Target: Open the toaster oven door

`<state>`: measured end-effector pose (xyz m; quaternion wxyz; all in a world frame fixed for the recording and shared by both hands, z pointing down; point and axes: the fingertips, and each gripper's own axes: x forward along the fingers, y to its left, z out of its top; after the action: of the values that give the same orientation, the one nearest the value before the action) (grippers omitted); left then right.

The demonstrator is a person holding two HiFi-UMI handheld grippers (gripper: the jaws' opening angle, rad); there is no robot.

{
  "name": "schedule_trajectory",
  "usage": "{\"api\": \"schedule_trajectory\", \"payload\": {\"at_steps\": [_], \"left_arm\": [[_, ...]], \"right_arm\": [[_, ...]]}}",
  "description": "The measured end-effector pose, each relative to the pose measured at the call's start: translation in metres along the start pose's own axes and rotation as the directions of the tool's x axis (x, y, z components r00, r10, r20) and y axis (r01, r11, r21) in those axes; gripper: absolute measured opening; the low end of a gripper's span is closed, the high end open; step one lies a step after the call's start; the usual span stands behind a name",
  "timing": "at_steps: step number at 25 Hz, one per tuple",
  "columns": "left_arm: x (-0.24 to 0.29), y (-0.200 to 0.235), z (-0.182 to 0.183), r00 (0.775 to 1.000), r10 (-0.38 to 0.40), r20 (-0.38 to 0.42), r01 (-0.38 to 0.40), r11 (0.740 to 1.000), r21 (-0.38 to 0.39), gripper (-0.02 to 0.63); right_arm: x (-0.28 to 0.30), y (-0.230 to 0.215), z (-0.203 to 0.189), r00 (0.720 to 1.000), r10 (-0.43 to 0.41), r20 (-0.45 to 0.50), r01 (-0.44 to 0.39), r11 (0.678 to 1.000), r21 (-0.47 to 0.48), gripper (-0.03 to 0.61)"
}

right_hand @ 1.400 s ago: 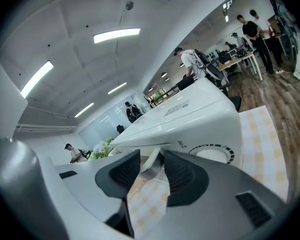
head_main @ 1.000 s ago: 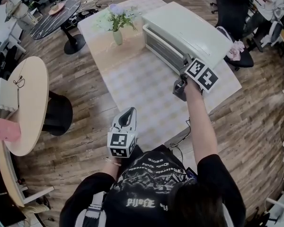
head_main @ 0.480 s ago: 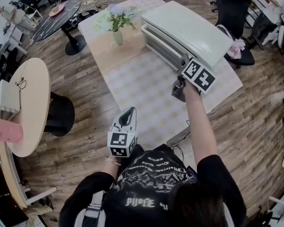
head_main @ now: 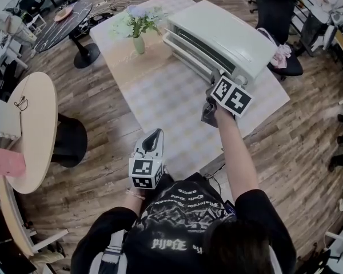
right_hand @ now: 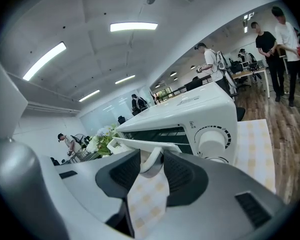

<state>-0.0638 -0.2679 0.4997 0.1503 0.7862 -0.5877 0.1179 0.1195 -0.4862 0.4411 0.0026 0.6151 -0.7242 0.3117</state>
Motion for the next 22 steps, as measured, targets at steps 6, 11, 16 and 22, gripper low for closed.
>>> {"api": "schedule_trajectory", "payload": {"at_steps": [6,11,16,22], "left_arm": [[-0.006,0.006,-0.007,1.0,-0.006,-0.006,0.006,1.0,-0.006,0.02],[-0.011,0.013,-0.01,1.0,-0.01,-0.01,0.01,1.0,-0.011,0.02],[-0.012,0.021,-0.011,1.0,-0.013,-0.012,0.012,1.0,-0.011,0.02],[-0.017,0.032,-0.016,1.0,-0.004,-0.021,0.004,1.0,-0.014,0.02]], "right_arm": [[-0.008,0.009,-0.017,1.0,-0.01,-0.003,0.01,1.0,-0.014,0.153],[-0.015,0.018,-0.034,1.0,-0.021,-0.012,0.02,0.999,-0.039,0.152],[-0.016,0.024,-0.05,0.999,-0.026,-0.028,0.025,0.998,-0.053,0.15],[-0.019,0.029,-0.072,0.998,-0.034,-0.052,0.031,0.998,-0.049,0.144]]}}
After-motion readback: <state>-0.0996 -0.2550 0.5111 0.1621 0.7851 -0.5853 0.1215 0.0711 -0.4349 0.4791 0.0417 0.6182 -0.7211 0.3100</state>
